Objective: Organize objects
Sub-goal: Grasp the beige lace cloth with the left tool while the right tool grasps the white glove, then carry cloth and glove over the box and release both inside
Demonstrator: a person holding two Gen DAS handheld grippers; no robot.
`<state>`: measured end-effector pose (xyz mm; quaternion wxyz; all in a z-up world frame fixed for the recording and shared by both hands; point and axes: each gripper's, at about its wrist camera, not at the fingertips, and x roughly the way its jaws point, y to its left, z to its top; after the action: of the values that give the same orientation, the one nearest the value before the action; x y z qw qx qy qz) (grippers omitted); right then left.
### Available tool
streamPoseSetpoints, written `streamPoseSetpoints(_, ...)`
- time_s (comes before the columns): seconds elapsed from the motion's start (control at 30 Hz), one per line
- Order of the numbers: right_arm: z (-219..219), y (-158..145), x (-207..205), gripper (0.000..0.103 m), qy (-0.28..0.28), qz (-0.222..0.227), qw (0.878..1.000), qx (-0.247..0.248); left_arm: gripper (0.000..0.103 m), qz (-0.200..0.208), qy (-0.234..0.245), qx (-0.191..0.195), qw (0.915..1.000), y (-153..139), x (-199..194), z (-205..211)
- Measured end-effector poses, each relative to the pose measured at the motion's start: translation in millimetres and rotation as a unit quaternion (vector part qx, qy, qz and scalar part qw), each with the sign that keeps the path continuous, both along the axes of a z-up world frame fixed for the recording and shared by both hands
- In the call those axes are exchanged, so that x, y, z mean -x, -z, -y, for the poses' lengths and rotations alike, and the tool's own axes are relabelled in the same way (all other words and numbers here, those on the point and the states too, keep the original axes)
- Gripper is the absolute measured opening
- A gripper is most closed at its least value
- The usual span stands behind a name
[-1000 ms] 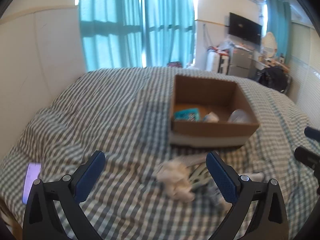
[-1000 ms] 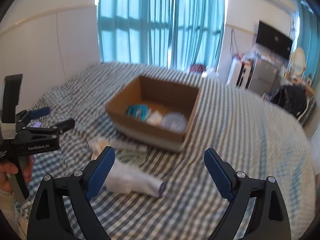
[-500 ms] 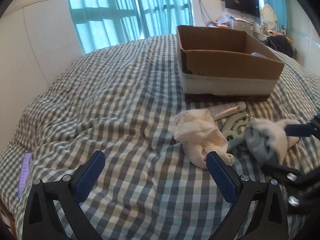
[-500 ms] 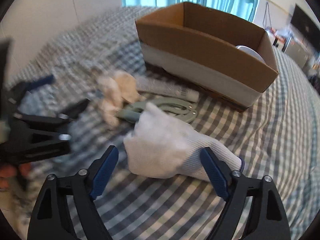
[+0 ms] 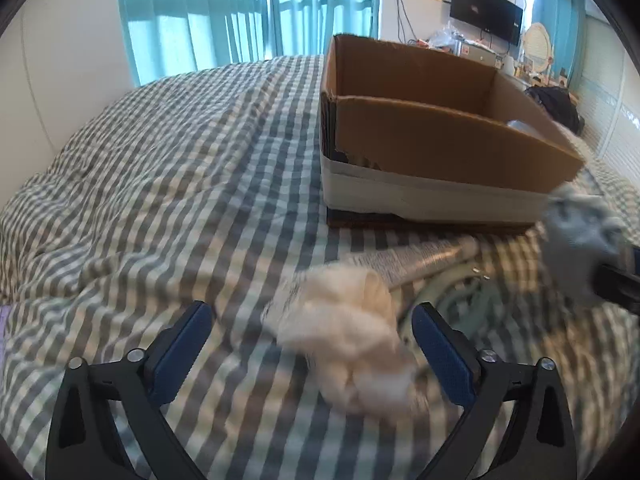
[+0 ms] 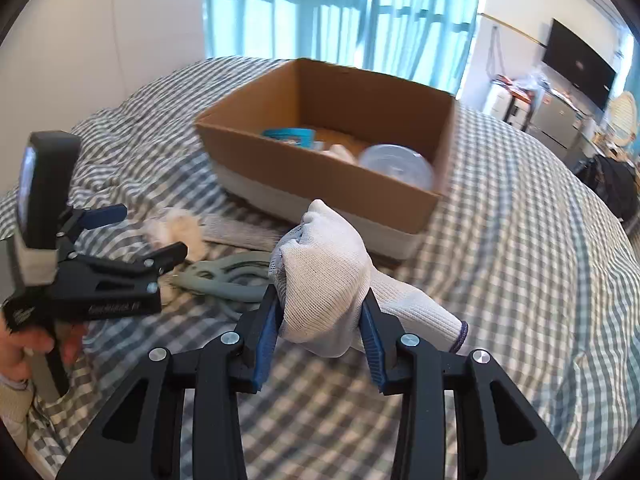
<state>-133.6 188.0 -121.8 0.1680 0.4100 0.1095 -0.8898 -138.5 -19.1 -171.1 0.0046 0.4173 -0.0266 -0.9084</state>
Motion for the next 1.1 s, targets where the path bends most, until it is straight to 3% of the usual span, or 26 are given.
streamPoseSetpoints(0.07, -5, 3, 1, 0.038, 0.006, 0.007, 1.0, 0.01, 0.081, 0.011, 0.007, 0.021, 0.9997, 9, 10, -3)
streamPoseSetpoints(0.2, -13, 12, 1, 0.038, 0.014, 0.02, 1.0, 0.01, 0.037, 0.047, 0.029, -0.004, 0.9985, 24, 15, -7)
streamPoseSetpoints(0.3, -13, 8, -2, 0.038, 0.015, 0.015, 1.0, 0.01, 0.021, 0.046, 0.038, 0.028, 0.9978, 16, 4, -17)
streamPoseSetpoints(0.37, -12, 3, -7, 0.038, 0.012, 0.009, 1.0, 0.012, 0.018, 0.044, 0.038, 0.034, 0.9977, 8, -5, -18)
streamPoseSetpoints(0.7, -18, -37, -40, 0.038, 0.017, -0.026, 0.999, 0.031, 0.017, -0.008, 0.036, -0.01, 0.9993, -60, -46, -13)
streamPoseSetpoints(1.1, -13, -117, -59, 0.038, 0.003, -0.109, 0.994, 0.019, 0.017, -0.072, 0.065, -0.02, 0.9951, -141, -47, -27)
